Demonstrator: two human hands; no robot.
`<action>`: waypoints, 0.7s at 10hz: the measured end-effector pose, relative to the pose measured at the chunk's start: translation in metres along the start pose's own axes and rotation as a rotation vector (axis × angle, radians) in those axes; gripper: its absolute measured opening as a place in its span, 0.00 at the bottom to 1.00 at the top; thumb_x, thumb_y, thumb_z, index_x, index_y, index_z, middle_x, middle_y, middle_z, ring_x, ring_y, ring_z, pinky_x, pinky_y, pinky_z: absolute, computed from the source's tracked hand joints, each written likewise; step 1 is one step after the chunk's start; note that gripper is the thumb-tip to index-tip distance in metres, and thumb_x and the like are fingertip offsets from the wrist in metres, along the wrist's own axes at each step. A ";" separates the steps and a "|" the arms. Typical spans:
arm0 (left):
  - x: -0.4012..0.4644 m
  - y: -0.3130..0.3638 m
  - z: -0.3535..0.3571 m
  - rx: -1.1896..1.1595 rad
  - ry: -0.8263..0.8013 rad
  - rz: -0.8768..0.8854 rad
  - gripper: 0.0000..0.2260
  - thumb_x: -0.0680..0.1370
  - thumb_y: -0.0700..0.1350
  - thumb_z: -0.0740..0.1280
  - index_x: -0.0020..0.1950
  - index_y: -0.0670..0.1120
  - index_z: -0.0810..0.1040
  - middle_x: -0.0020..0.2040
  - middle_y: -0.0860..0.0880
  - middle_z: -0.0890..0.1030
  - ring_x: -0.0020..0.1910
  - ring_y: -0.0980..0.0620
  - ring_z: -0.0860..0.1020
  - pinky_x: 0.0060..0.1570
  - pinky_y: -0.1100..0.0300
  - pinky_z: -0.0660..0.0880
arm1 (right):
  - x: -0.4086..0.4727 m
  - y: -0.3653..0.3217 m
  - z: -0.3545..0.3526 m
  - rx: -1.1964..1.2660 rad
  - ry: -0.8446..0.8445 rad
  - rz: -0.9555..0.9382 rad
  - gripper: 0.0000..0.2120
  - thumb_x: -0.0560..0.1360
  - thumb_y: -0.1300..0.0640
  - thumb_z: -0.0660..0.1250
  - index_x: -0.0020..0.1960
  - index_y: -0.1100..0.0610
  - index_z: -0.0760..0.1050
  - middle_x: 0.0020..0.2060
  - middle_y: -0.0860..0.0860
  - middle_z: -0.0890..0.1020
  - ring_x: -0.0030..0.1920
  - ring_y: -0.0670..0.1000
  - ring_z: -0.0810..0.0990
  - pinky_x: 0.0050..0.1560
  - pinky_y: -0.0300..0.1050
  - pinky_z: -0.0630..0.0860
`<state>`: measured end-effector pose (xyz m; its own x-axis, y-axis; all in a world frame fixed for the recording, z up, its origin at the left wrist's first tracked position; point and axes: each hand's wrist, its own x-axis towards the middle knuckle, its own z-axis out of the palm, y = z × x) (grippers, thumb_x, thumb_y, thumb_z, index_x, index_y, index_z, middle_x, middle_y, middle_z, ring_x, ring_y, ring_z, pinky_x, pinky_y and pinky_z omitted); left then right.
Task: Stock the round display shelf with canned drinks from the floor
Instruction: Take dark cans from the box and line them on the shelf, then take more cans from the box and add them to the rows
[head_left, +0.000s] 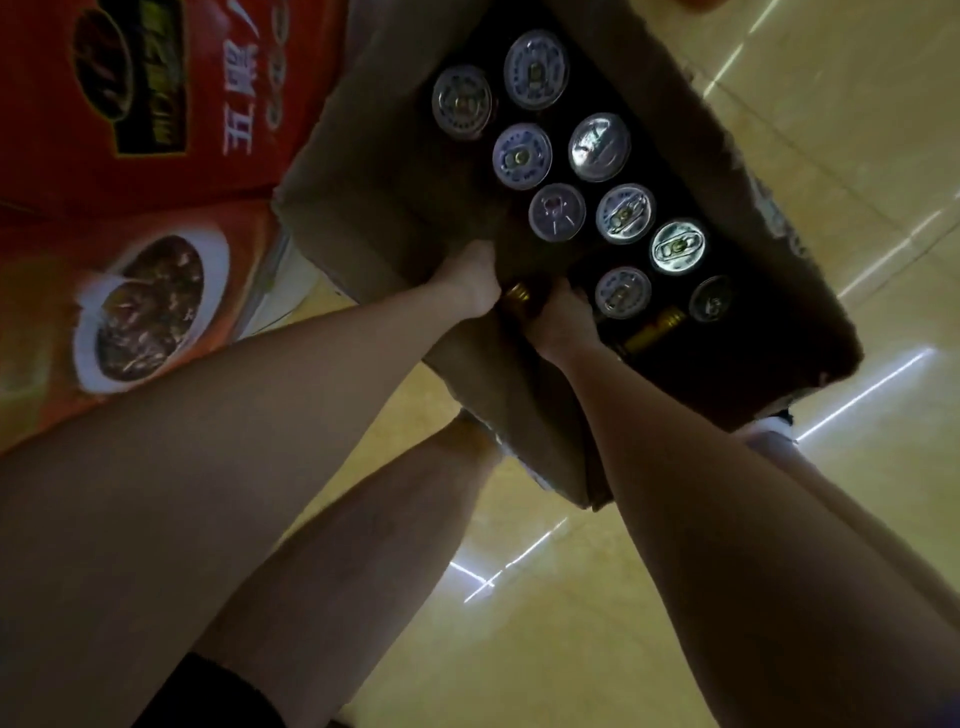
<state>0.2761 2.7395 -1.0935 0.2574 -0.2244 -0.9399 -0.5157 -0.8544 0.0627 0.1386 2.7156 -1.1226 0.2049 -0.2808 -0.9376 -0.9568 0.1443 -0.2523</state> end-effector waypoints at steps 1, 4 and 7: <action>0.020 -0.010 -0.001 0.059 -0.007 -0.010 0.18 0.78 0.39 0.63 0.67 0.45 0.75 0.66 0.43 0.76 0.65 0.44 0.74 0.63 0.56 0.71 | 0.019 0.007 0.008 -0.078 -0.037 -0.004 0.35 0.72 0.51 0.72 0.74 0.54 0.61 0.68 0.59 0.71 0.66 0.60 0.72 0.63 0.53 0.71; -0.024 0.011 -0.004 -0.099 -0.105 -0.062 0.19 0.83 0.51 0.58 0.68 0.40 0.71 0.60 0.44 0.75 0.59 0.44 0.74 0.56 0.56 0.69 | -0.032 0.013 -0.026 -0.036 -0.033 -0.085 0.33 0.68 0.49 0.77 0.68 0.55 0.67 0.61 0.56 0.77 0.61 0.59 0.76 0.58 0.51 0.74; -0.178 0.046 -0.051 -0.558 -0.058 -0.160 0.21 0.82 0.57 0.57 0.59 0.40 0.77 0.55 0.38 0.80 0.55 0.39 0.79 0.55 0.50 0.76 | -0.175 -0.031 -0.140 -0.126 -0.037 -0.282 0.29 0.68 0.45 0.76 0.61 0.56 0.69 0.56 0.54 0.79 0.57 0.57 0.77 0.49 0.46 0.71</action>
<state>0.2483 2.7160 -0.9064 0.2429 -0.0596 -0.9682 0.0388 -0.9967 0.0711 0.1039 2.6275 -0.9169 0.4713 -0.2581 -0.8433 -0.8786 -0.0536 -0.4746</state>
